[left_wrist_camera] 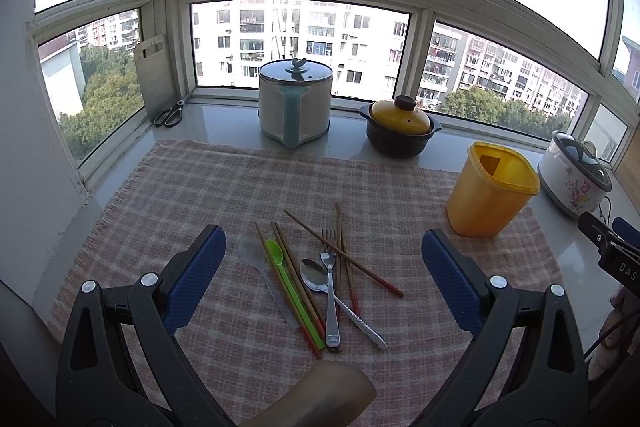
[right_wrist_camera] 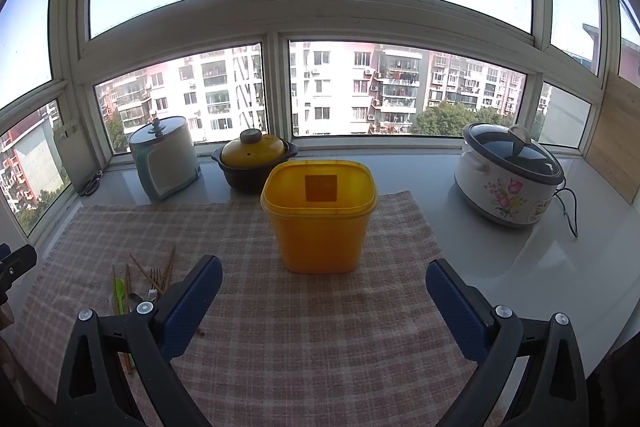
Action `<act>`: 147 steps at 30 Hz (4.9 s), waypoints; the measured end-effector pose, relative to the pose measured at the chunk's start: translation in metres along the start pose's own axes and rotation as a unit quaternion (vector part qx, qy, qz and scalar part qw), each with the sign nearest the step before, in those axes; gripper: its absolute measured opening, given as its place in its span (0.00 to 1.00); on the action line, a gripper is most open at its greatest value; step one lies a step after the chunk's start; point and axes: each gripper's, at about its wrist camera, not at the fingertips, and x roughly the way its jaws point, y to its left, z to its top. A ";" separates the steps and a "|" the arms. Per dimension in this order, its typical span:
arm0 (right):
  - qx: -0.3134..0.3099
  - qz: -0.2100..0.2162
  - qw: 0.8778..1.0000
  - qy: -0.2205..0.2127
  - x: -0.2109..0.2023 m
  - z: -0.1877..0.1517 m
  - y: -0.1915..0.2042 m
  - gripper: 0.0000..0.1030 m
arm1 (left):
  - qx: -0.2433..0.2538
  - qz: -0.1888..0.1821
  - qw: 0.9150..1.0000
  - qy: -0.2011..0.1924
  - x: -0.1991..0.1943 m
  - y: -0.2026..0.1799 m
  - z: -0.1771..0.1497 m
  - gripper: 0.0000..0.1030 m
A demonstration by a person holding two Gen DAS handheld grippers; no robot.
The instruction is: Organize utensils
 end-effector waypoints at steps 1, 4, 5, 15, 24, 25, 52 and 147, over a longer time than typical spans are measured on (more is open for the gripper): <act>0.000 0.000 1.000 0.000 0.000 0.000 0.000 1.00 | 0.001 -0.001 1.000 0.000 0.000 0.001 0.000 0.97; 0.000 -0.001 1.000 0.001 0.001 0.000 0.001 1.00 | 0.000 -0.001 1.000 -0.001 0.000 0.001 -0.001 0.97; 0.000 -0.002 1.000 0.001 0.002 0.000 0.001 1.00 | 0.000 -0.001 1.000 -0.001 0.000 0.001 -0.001 0.97; 0.000 -0.001 1.000 0.002 0.003 0.000 0.002 1.00 | 0.000 -0.002 1.000 -0.001 0.000 0.002 -0.001 0.97; 0.000 -0.002 1.000 0.004 0.006 0.000 0.002 1.00 | 0.000 -0.003 1.000 0.000 0.000 0.003 -0.001 0.97; 0.000 -0.001 1.000 0.004 0.006 0.000 0.002 1.00 | -0.001 -0.003 1.000 0.000 0.000 0.003 -0.001 0.97; 0.004 0.012 1.000 0.005 0.024 0.006 0.021 1.00 | -0.010 0.012 1.000 0.019 0.018 0.033 0.007 0.97; -0.283 0.294 0.873 0.268 0.234 -0.046 0.248 0.04 | -0.156 -0.065 0.958 0.232 0.220 0.117 -0.057 0.07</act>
